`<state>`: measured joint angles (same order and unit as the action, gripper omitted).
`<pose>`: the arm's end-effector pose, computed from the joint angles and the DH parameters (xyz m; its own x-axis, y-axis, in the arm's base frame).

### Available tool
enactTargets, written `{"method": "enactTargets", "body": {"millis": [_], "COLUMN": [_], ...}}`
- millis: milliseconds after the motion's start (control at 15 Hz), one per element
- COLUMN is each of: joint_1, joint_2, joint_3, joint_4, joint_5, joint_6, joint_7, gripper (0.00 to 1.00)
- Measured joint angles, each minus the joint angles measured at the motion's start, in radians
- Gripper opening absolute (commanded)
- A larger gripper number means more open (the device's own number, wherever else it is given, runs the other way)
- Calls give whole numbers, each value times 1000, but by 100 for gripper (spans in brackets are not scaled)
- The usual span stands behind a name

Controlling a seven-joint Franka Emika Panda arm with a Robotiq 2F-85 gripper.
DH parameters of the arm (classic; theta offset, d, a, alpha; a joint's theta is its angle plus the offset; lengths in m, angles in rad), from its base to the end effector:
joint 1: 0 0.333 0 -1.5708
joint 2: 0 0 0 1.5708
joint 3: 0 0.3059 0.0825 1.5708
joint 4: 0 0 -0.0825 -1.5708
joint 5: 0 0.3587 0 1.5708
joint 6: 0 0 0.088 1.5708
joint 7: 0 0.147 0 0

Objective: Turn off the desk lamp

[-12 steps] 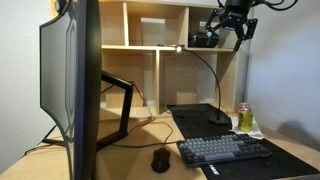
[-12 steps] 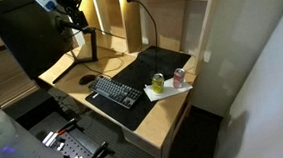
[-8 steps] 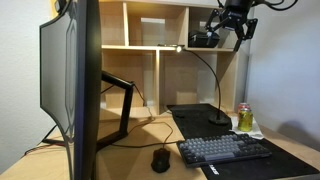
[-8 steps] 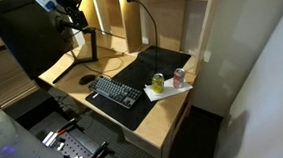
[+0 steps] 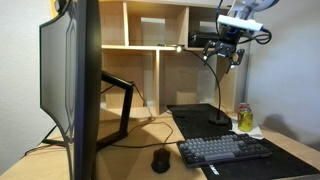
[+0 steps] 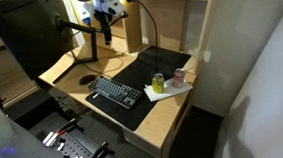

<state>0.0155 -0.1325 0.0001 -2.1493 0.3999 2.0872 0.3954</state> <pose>0.5010 0.0407 0.4324 0.8486 -0.5190 -0.1028 -0.5206 -0.7842 -0.3377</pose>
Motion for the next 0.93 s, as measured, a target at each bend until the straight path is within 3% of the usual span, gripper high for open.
{"method": "enactTargets", "body": {"millis": [200,533,933], "joint_1": [-6,-5,-6], "joint_2": [110,141,483], "joint_3": [-19,-16,-17], "joint_4": [81,108,316], "joint_5": [34,51,309], "joint_6": [-2,-14,7], "joint_7": [3,56,136], "gripper": [100,100,100]}}
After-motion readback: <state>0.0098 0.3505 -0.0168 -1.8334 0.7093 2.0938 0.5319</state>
